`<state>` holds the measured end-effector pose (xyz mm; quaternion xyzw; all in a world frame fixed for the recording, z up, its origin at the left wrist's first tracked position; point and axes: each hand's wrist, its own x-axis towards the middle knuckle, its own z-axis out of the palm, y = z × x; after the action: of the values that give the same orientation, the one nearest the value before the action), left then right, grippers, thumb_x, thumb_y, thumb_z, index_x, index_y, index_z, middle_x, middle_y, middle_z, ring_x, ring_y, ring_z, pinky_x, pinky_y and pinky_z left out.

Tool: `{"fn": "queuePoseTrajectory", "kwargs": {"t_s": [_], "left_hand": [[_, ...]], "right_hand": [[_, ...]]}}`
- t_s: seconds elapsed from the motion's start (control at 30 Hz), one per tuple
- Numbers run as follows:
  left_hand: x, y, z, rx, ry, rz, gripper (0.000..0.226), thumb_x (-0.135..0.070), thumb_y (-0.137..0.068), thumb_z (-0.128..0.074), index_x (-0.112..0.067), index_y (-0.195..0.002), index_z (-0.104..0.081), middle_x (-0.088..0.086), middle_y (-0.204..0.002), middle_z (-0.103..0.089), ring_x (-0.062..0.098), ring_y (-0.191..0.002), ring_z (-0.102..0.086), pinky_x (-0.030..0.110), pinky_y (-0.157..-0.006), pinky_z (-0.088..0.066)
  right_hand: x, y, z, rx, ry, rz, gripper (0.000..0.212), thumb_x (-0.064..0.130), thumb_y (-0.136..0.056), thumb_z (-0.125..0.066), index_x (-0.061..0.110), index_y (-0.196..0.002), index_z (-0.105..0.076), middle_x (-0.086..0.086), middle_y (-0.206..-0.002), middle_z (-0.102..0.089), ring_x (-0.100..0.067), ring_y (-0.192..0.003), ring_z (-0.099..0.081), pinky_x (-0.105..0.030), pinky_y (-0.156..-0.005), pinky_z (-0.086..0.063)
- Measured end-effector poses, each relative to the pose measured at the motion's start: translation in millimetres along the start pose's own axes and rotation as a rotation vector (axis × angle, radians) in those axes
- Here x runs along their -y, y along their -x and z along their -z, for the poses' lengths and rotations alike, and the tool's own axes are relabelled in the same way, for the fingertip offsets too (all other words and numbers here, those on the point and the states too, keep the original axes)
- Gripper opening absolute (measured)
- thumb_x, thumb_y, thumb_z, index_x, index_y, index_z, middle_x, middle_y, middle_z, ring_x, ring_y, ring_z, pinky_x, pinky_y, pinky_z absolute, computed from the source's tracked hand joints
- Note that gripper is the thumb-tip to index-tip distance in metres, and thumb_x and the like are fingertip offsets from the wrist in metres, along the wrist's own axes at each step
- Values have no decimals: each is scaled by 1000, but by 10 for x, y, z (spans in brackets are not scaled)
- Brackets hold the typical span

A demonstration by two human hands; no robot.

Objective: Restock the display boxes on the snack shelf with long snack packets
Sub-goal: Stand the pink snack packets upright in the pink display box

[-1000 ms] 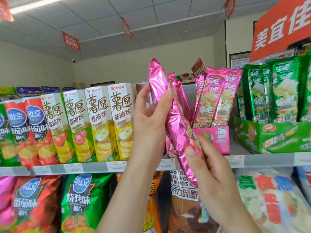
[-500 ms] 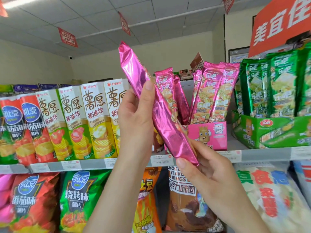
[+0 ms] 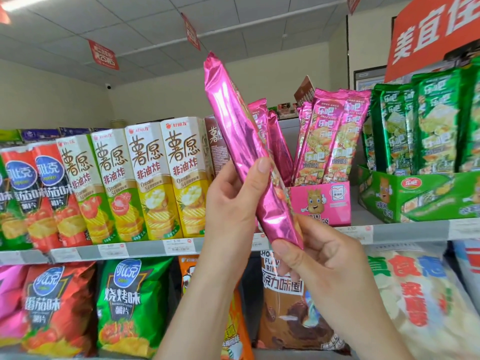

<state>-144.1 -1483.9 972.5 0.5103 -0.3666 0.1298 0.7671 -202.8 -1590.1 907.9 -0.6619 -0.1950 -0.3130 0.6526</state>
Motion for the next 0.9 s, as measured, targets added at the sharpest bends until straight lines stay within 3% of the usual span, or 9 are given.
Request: {"fn": "queuePoseTrajectory", "kwargs": {"t_s": [0.13,0.3,0.4,0.53,0.67,0.8,0.9], "left_hand": [[25,85,23,68,6,39,12,-40,-74,-72,-31,-82,-74,-8,-70,-67,9,-62,-62,24,-59,-53],[34,171,109,101,-97,43,15,-42,-84,-69,-30,-91,-73,-2,-79,-69,16,-72,-62,35,-68,-53],[7,199,175,124,-175,-18,22,-42,-89,-60,-23,-96,-69,-2,-79,-68,11,-71,-61,23,-64,-50],[0,272,215,253,-283,-84,33,-30,-93,-57,-15,-121,-63,-16,-94,-70,-2,-85,-63,11,-74,-46],[66,361,207,294,-298,-54,39,-24,-92,-66,-21,-130,-59,-4,-111,-72,12,-102,-67,21,-83,-52],[88,436,212,251,-309,-30,43,-35,-85,-71,-30,-126,-60,-7,-106,-72,9,-94,-69,16,-74,-53],[115,532,241,261,-333,33,36,-44,-80,-70,-37,-115,-65,-12,-93,-72,0,-80,-65,13,-67,-49]], "right_hand": [[-16,0,-36,-58,28,-1,29,36,-75,-72,38,-104,-71,4,-71,-72,-9,-55,-64,-15,-53,-48],[29,-19,4,-20,290,38,43,68,-68,-67,41,-103,-69,11,-78,-73,-7,-69,-66,-24,-61,-53],[88,-78,132,97,303,-4,49,71,-65,-66,41,-104,-70,15,-91,-71,-6,-83,-65,-25,-71,-52],[235,-243,208,-14,142,64,45,61,-79,-65,41,-119,-61,17,-104,-71,0,-99,-66,-19,-77,-55],[349,-351,96,-22,-1,137,39,32,-86,-66,24,-123,-60,7,-103,-75,-9,-92,-72,-18,-72,-56],[343,-370,66,-98,-10,186,47,29,-83,-73,24,-127,-57,4,-100,-75,-14,-89,-72,-29,-74,-59],[337,-408,114,-161,-81,231,51,27,-81,-76,28,-127,-54,1,-96,-76,-15,-85,-73,-28,-70,-58]]}}
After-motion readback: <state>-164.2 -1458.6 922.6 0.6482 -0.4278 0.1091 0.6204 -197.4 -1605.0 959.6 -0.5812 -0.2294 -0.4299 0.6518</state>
